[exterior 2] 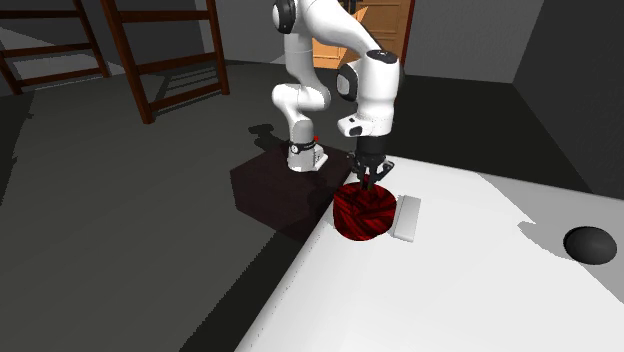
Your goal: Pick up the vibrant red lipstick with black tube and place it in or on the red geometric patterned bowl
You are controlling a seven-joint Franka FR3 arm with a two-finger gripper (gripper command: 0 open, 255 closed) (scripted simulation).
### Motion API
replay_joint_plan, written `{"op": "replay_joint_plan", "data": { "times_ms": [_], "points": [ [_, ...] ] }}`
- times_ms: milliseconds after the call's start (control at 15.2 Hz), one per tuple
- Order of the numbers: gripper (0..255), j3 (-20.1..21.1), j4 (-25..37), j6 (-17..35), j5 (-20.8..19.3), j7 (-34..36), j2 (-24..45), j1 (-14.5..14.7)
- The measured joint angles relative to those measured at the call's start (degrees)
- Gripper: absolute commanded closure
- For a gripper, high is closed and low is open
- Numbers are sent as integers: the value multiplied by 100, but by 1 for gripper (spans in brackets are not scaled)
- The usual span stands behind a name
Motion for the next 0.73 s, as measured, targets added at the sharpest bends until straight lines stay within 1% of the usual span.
{"op": "replay_joint_plan", "data": {
  "times_ms": [198, 264, 660, 726],
  "points": [
    [255, 0, -3, 4, -1, 2, 1, 1],
    [0, 0, -3, 4, -1, 2, 1, 1],
    [0, 0, -3, 4, -1, 2, 1, 1],
    [0, 6, 43, -92, 42, -22, -63, -5]
  ]
}}
